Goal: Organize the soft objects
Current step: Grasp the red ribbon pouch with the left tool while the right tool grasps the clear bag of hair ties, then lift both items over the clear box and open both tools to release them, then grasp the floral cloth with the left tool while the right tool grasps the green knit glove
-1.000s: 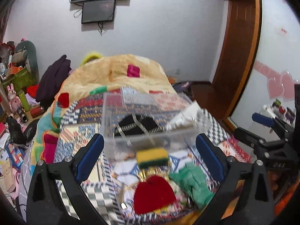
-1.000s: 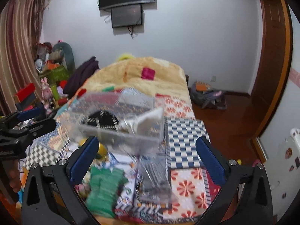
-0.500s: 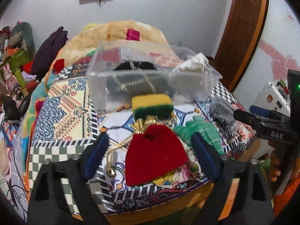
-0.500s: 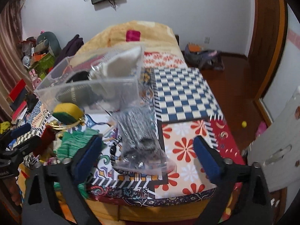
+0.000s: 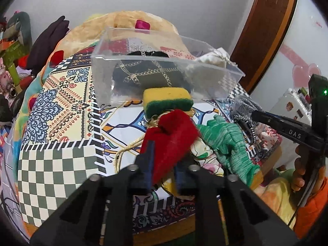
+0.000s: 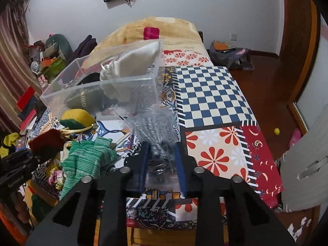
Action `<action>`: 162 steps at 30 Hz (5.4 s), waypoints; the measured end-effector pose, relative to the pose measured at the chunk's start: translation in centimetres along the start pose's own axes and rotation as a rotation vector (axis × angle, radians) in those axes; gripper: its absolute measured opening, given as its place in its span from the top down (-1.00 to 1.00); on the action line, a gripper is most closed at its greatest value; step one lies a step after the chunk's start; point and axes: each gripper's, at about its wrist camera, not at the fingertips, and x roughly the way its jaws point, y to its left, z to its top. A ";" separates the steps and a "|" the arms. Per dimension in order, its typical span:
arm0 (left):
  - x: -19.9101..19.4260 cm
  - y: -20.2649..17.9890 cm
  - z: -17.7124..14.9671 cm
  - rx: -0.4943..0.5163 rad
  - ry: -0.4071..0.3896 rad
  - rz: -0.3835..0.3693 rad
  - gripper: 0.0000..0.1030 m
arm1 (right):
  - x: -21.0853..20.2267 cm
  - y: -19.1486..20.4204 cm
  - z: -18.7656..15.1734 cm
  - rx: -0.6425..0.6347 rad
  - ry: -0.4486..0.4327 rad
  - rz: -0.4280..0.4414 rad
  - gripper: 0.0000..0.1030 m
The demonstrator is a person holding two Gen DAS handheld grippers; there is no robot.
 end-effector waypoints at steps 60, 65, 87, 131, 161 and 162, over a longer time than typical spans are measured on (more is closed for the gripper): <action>-4.1 1.3 0.3 0.059 -0.102 -0.020 0.76 | -3.7 5.9 4.3 -0.089 -0.194 0.166 0.70; -7.2 1.7 2.6 0.056 -0.207 -0.019 0.76 | -3.8 6.2 5.1 -0.085 -0.213 0.160 0.70; -1.6 1.3 11.9 0.061 -0.267 0.131 0.75 | 1.6 8.8 9.4 -0.073 -0.182 0.131 0.69; -8.3 -2.2 5.4 0.075 -0.261 0.055 -0.92 | -5.8 6.8 3.7 -0.160 -0.261 -0.008 -0.87; 1.3 -1.4 -0.7 0.095 0.040 0.016 0.37 | 2.5 7.6 -1.8 -0.154 0.112 0.157 0.53; 1.3 -1.4 -0.7 0.096 0.044 0.008 0.55 | 2.5 7.6 -1.7 -0.154 0.111 0.157 0.62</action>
